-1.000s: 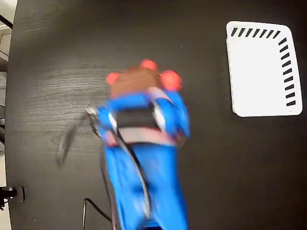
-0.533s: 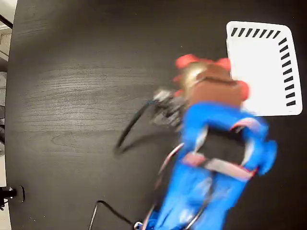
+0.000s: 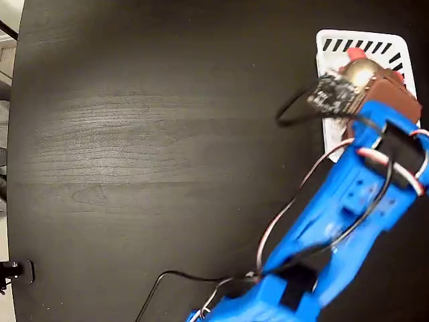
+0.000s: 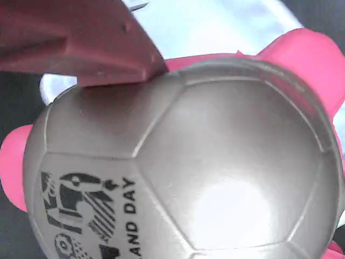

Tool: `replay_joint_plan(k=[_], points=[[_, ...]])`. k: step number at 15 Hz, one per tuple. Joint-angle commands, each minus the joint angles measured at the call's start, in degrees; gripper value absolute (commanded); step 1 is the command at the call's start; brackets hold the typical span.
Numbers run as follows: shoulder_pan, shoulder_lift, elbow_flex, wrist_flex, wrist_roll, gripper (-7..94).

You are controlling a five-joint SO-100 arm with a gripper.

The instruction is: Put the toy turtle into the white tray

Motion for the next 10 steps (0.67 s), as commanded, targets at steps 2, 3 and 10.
replay_joint_plan(k=[2,3,10], points=[[2.2,-4.92,-6.24,-4.48,0.88,-1],[2.2,-6.77,-6.15,-5.36,0.79,-1],[1.93,-11.34,-4.75,-9.67,0.88,7]])
